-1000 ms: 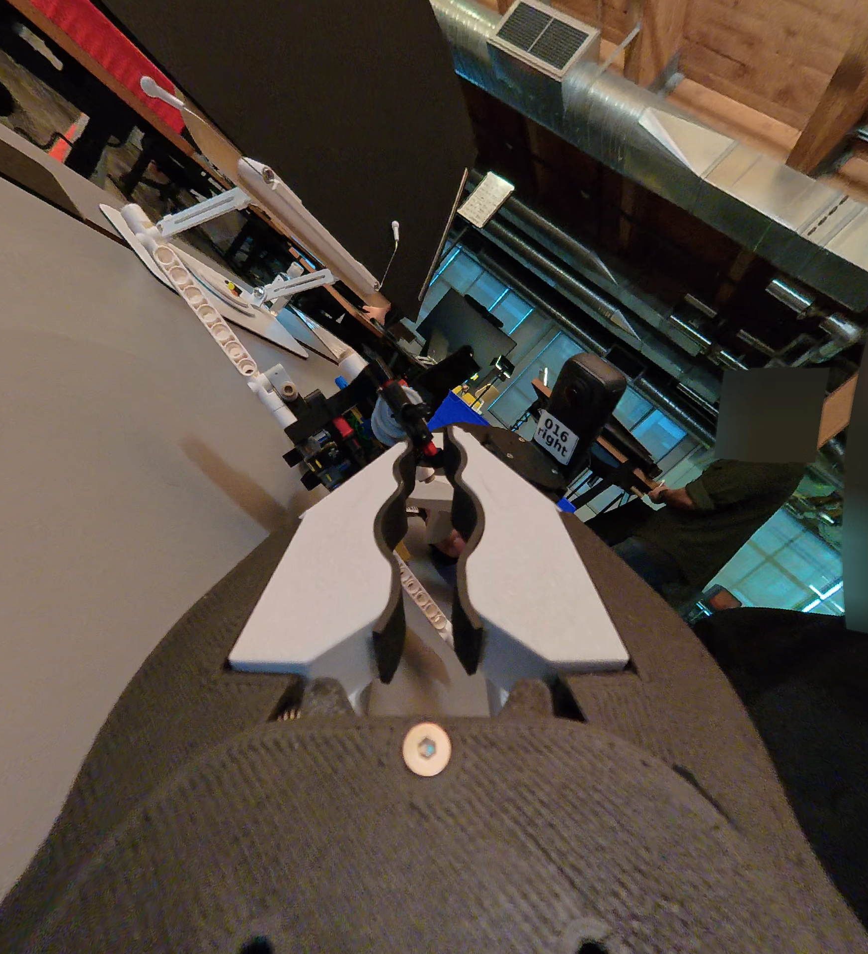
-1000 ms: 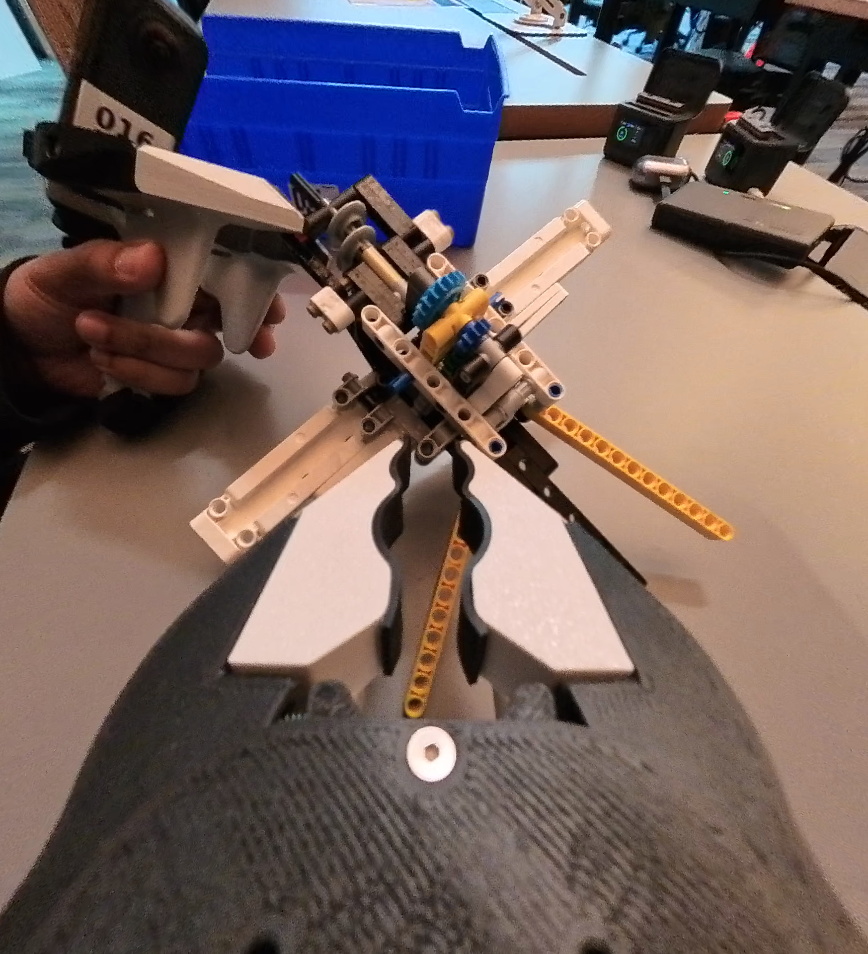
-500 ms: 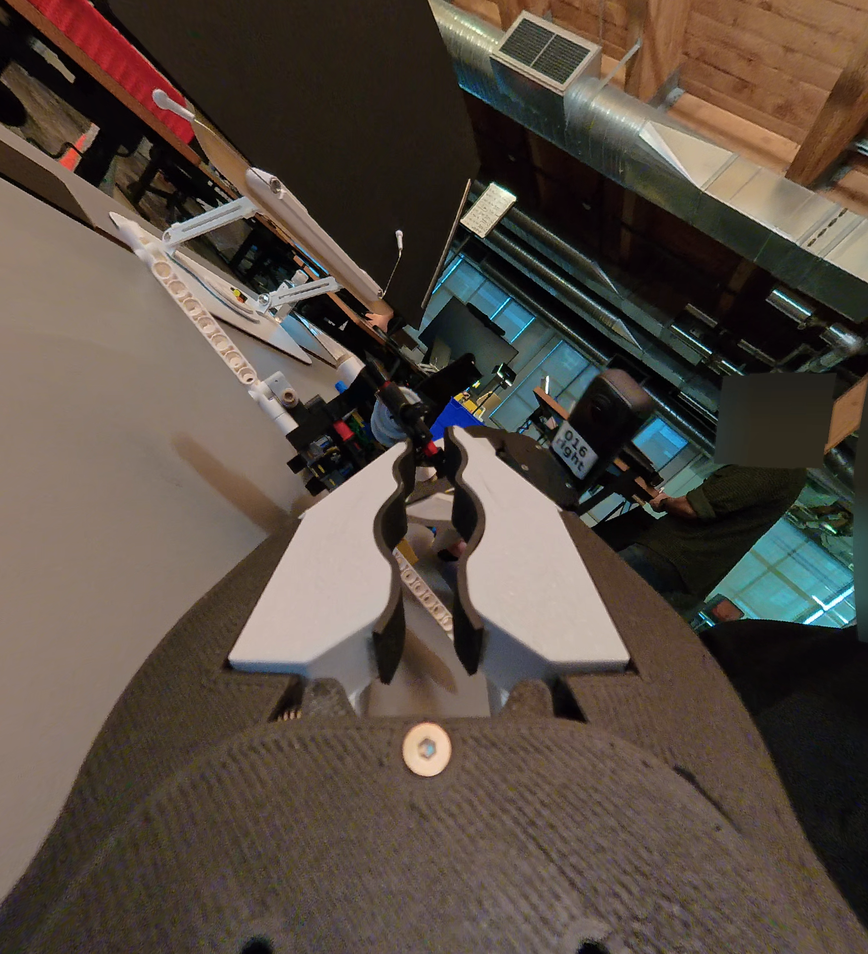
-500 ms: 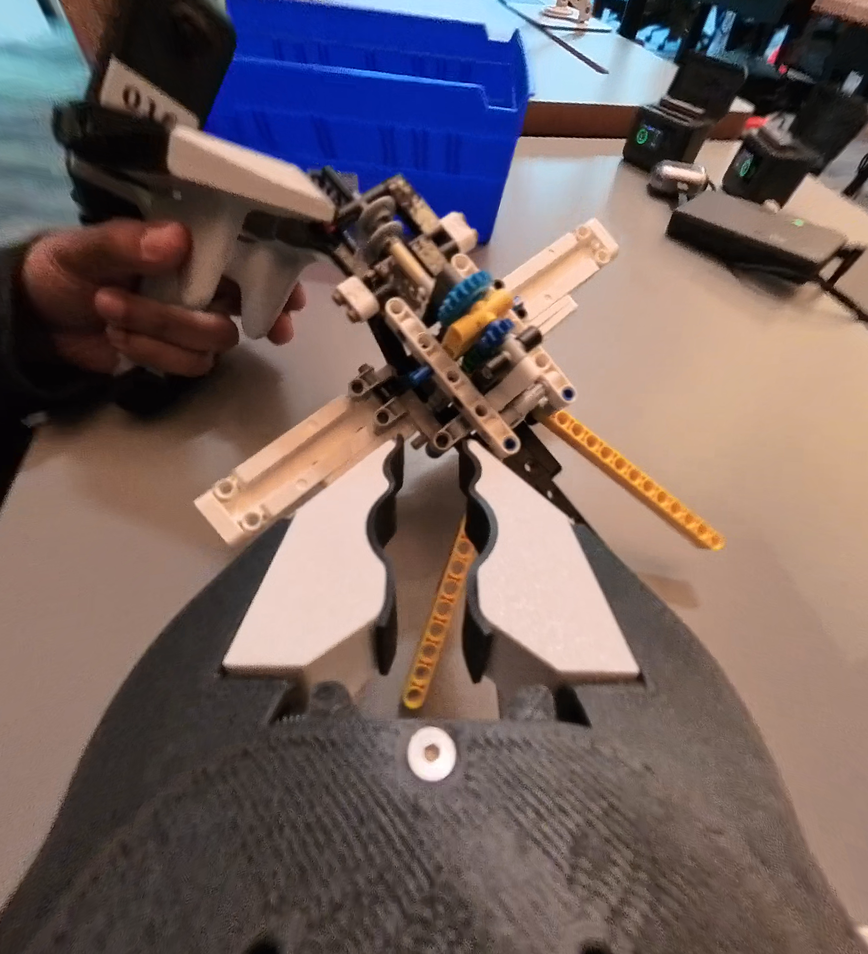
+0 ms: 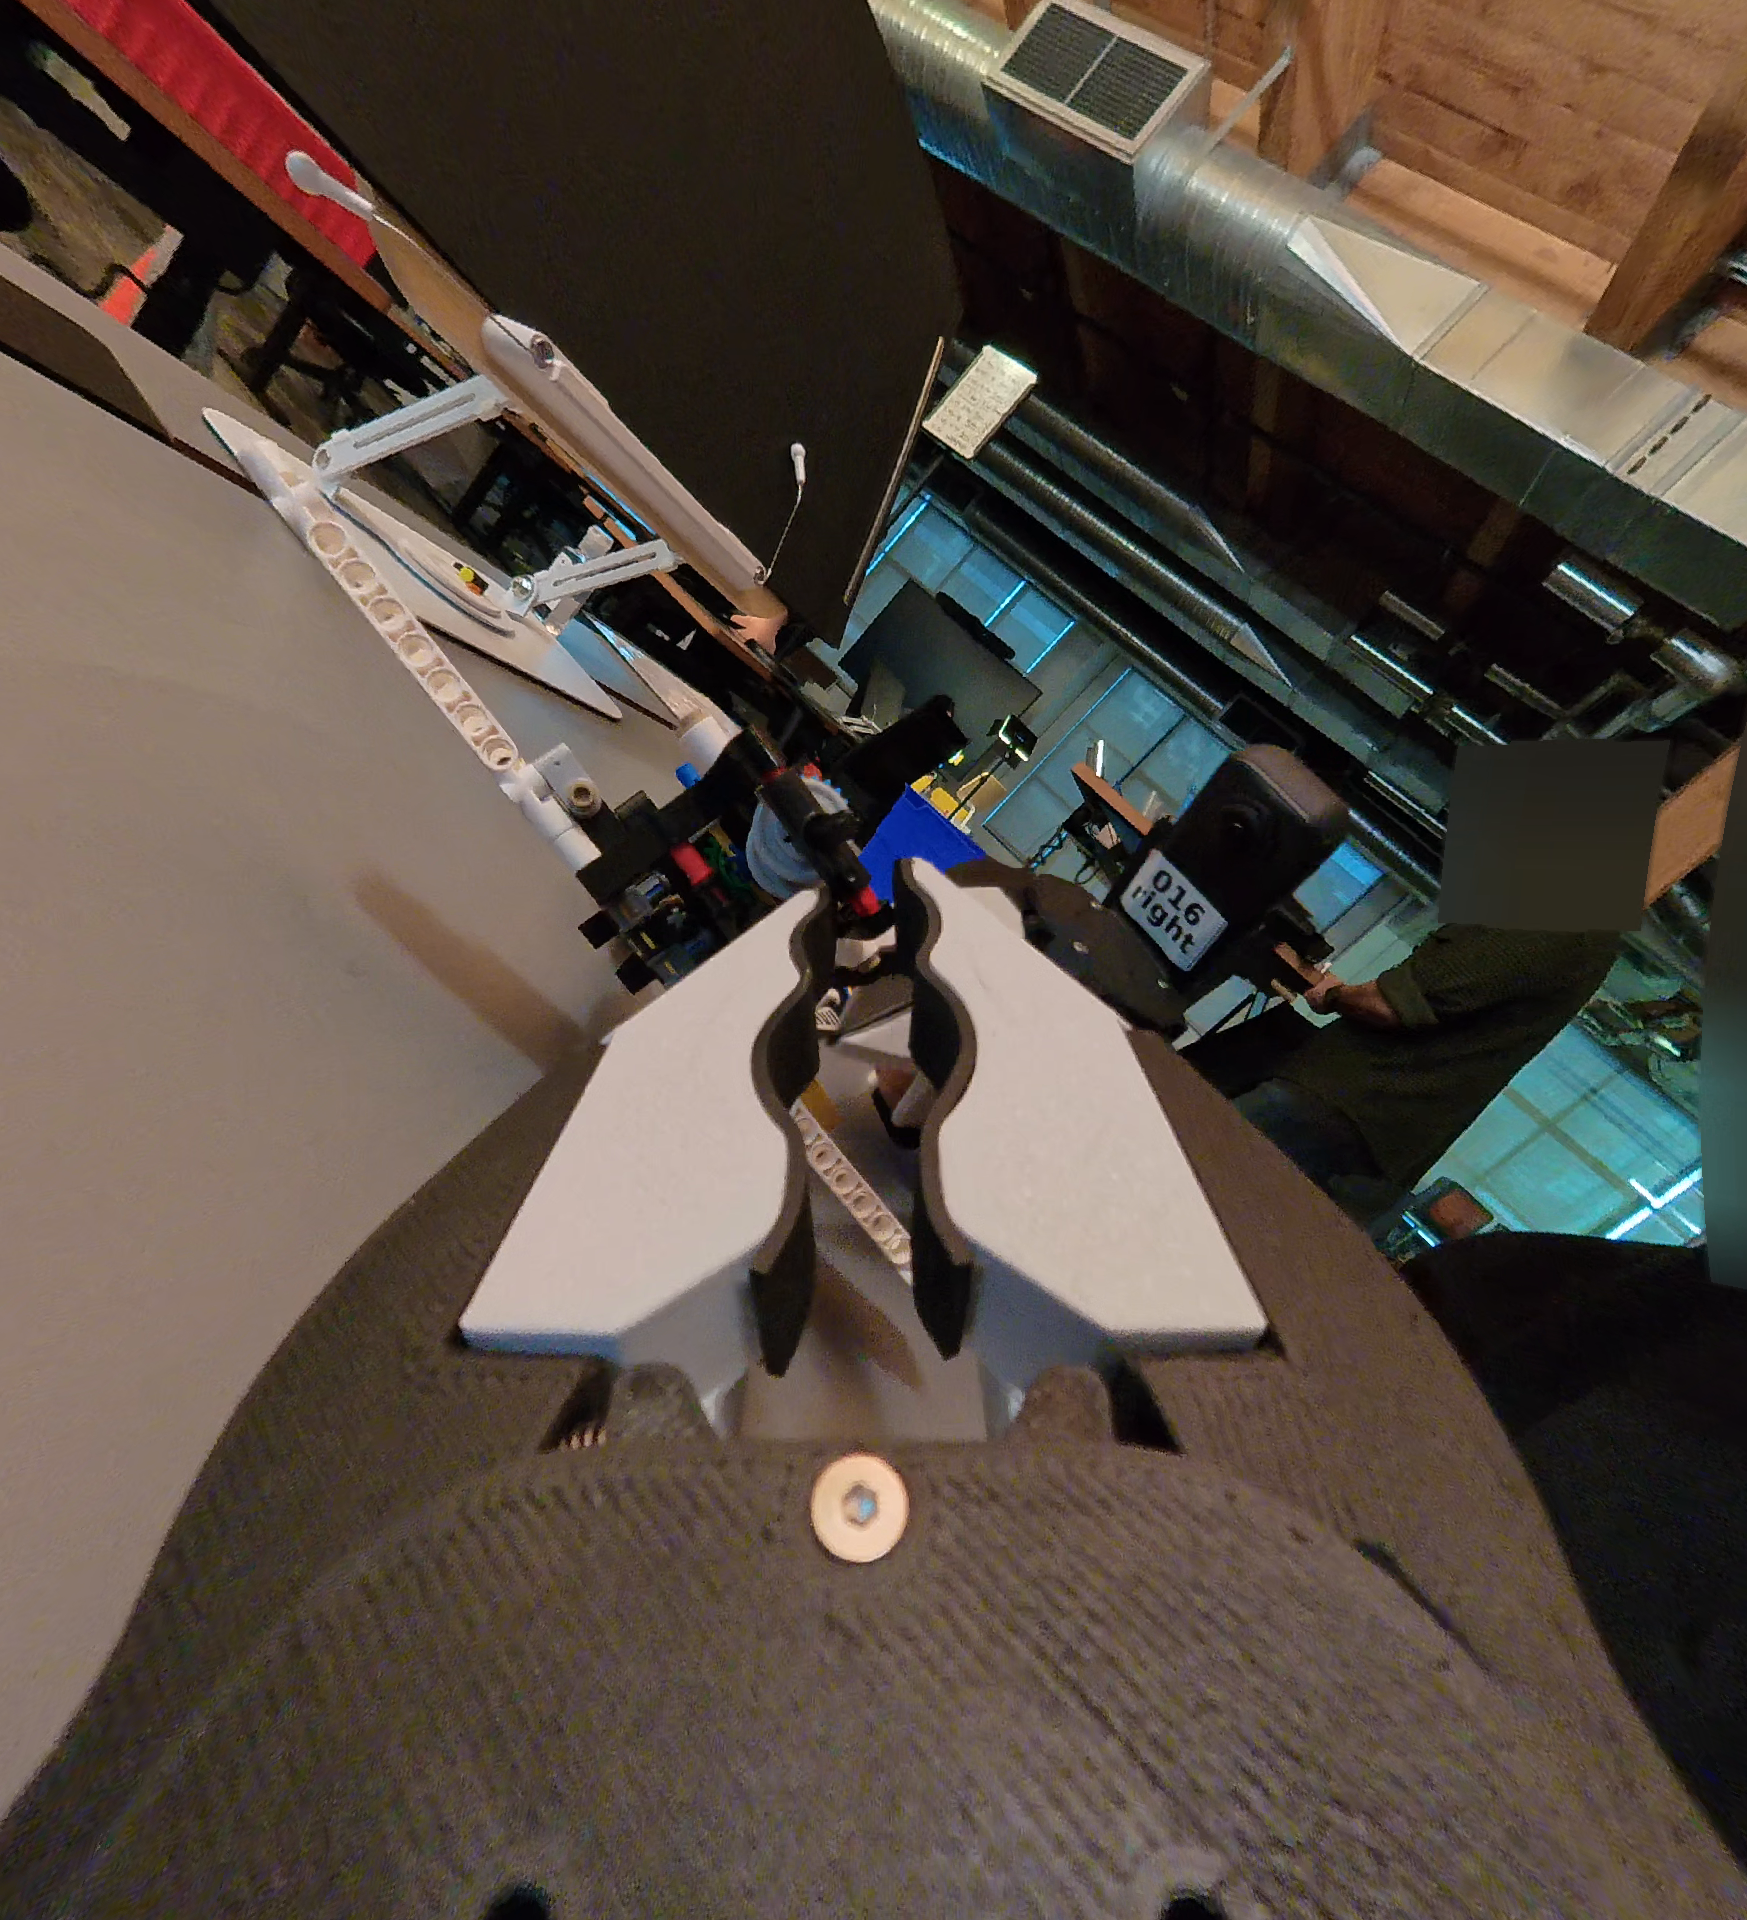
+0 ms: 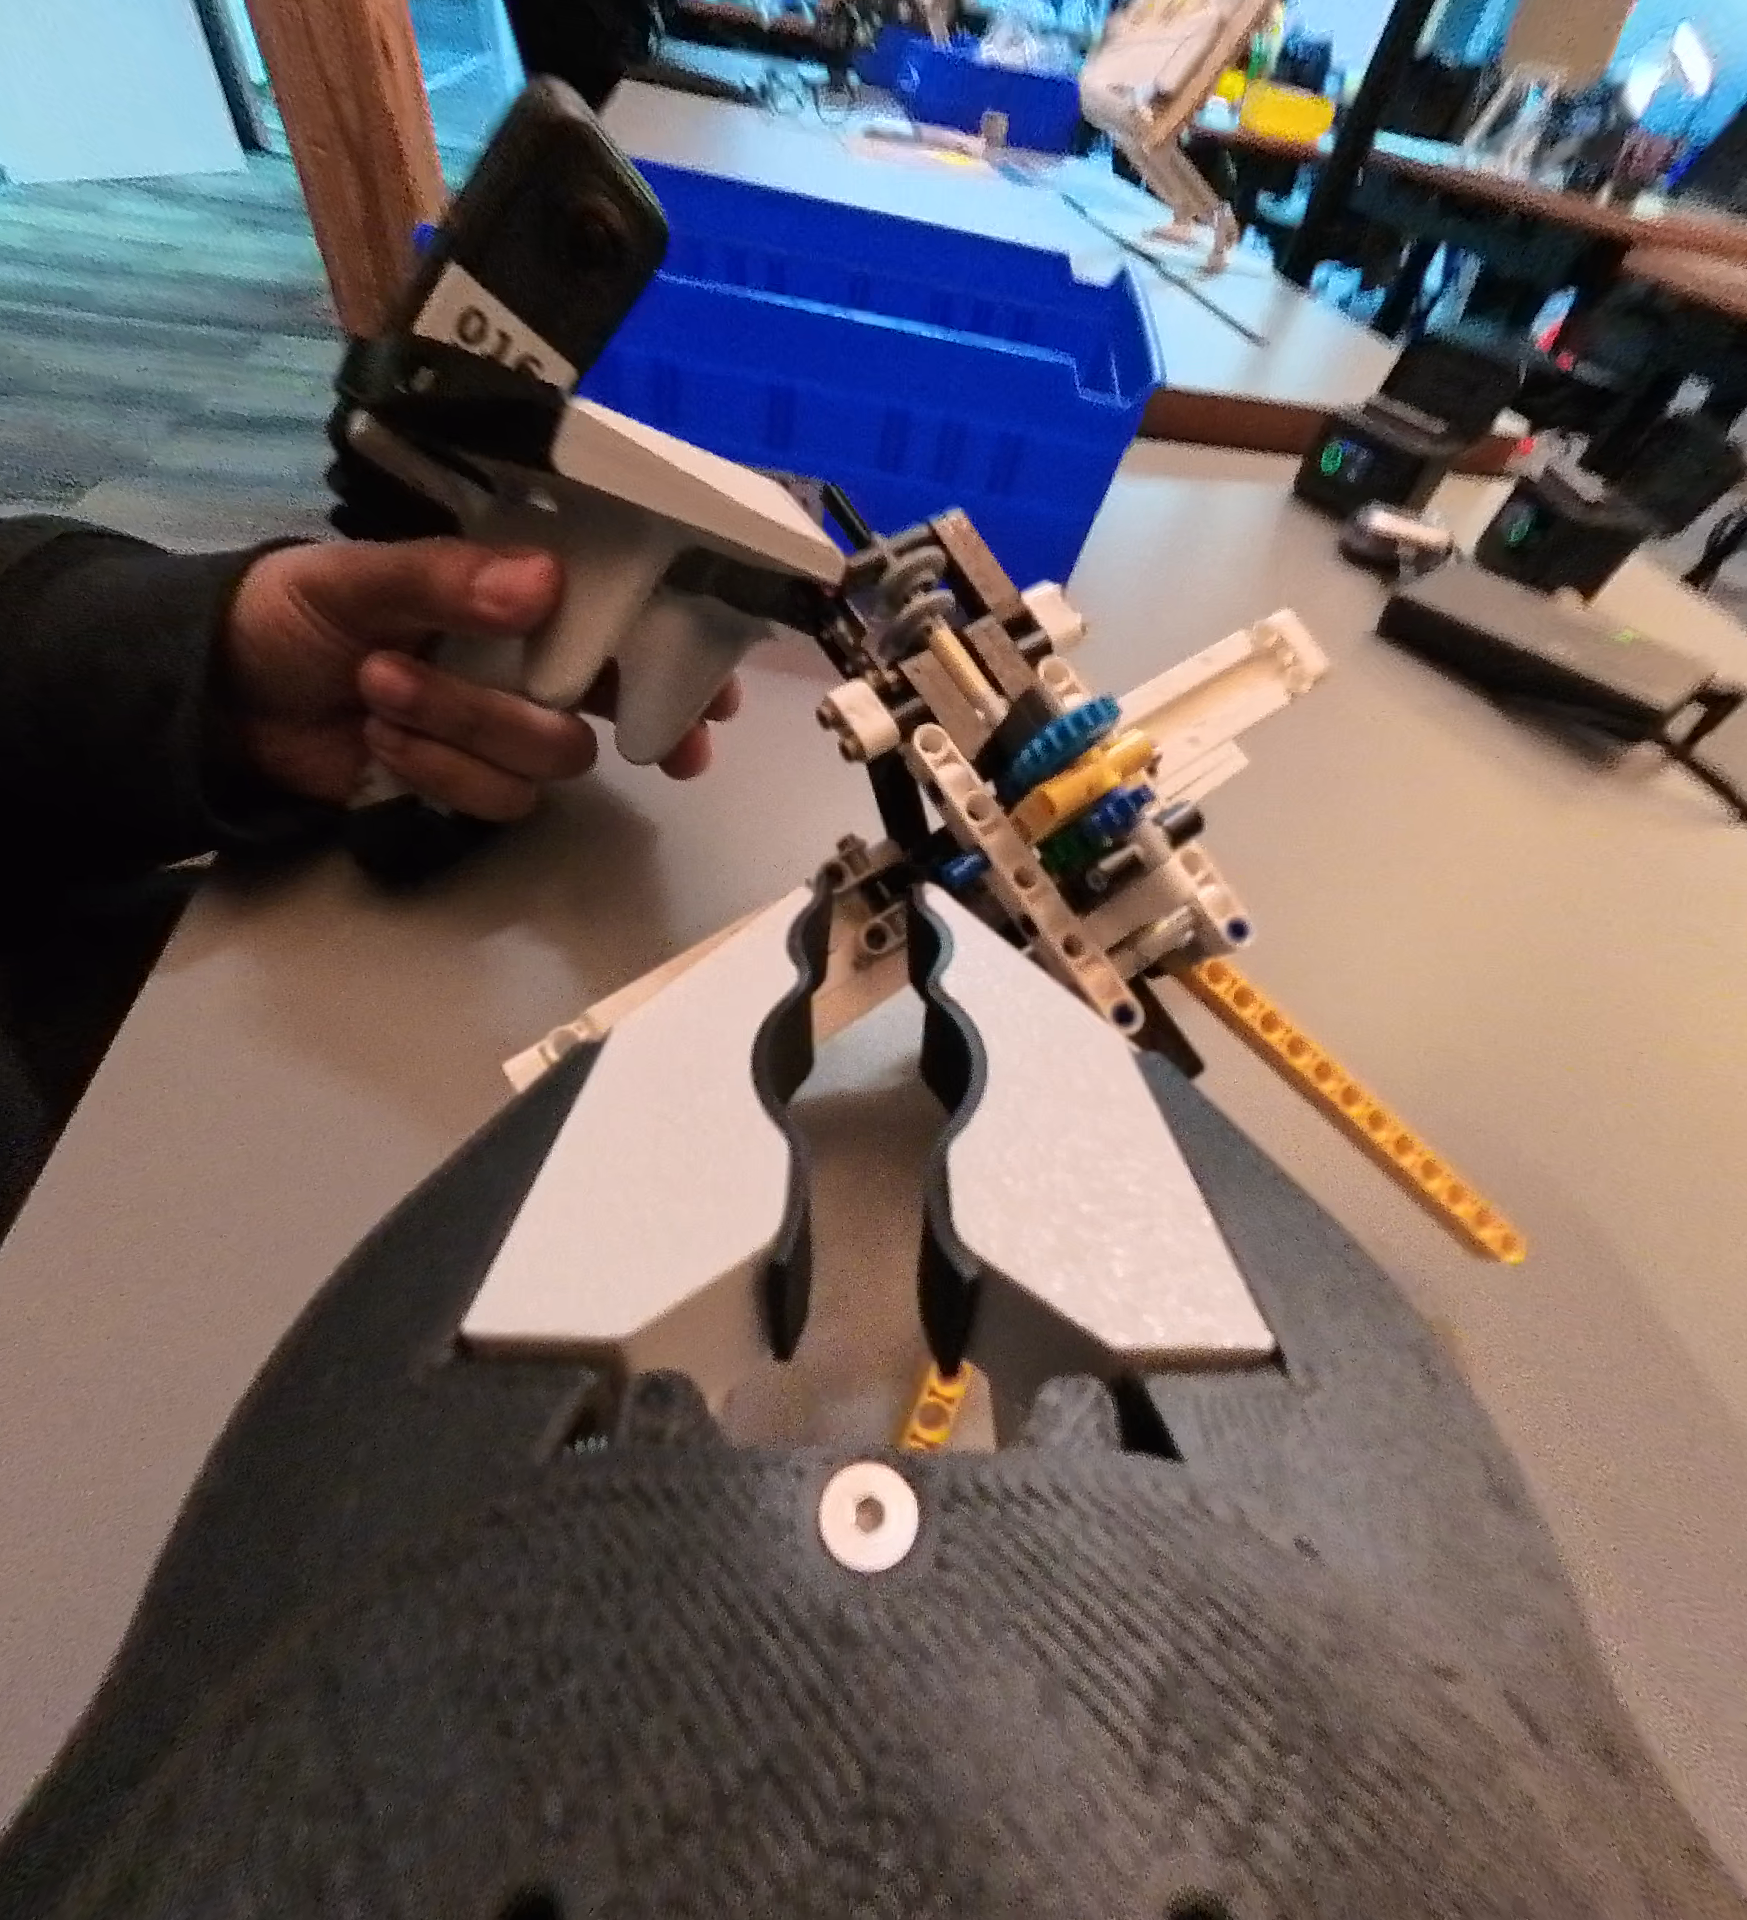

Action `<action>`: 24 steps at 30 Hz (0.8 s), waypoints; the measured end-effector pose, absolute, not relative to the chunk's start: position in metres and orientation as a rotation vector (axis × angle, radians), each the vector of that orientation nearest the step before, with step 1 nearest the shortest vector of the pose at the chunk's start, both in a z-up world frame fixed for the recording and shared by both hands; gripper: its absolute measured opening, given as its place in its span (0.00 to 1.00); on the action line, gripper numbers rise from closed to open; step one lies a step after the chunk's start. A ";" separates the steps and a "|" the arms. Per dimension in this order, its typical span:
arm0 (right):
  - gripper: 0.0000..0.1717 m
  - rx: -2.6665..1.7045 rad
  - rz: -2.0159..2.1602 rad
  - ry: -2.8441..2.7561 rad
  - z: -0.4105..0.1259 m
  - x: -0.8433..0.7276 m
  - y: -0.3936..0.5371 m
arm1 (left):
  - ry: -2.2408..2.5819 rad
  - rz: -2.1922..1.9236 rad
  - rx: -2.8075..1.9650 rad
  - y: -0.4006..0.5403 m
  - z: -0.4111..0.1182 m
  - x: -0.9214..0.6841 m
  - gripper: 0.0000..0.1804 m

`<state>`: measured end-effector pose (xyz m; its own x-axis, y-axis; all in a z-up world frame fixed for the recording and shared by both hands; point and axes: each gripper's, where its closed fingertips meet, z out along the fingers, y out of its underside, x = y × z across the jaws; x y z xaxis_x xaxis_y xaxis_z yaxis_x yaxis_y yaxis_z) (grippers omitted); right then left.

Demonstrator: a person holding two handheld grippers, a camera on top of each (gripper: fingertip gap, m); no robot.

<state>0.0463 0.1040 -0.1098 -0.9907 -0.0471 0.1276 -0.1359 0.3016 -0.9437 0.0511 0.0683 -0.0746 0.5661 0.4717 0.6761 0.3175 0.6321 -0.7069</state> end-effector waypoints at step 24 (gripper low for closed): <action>0.06 -0.084 1.531 -2.606 -0.142 0.027 0.105 | -1.095 0.045 -1.062 0.088 -0.094 0.052 0.07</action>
<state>0.0268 0.1045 -0.1420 -0.9915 0.1073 0.0735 -0.0119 0.4874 -0.8731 0.0518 0.0877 -0.0939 0.5073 0.5068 0.6970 0.4472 0.5366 -0.7156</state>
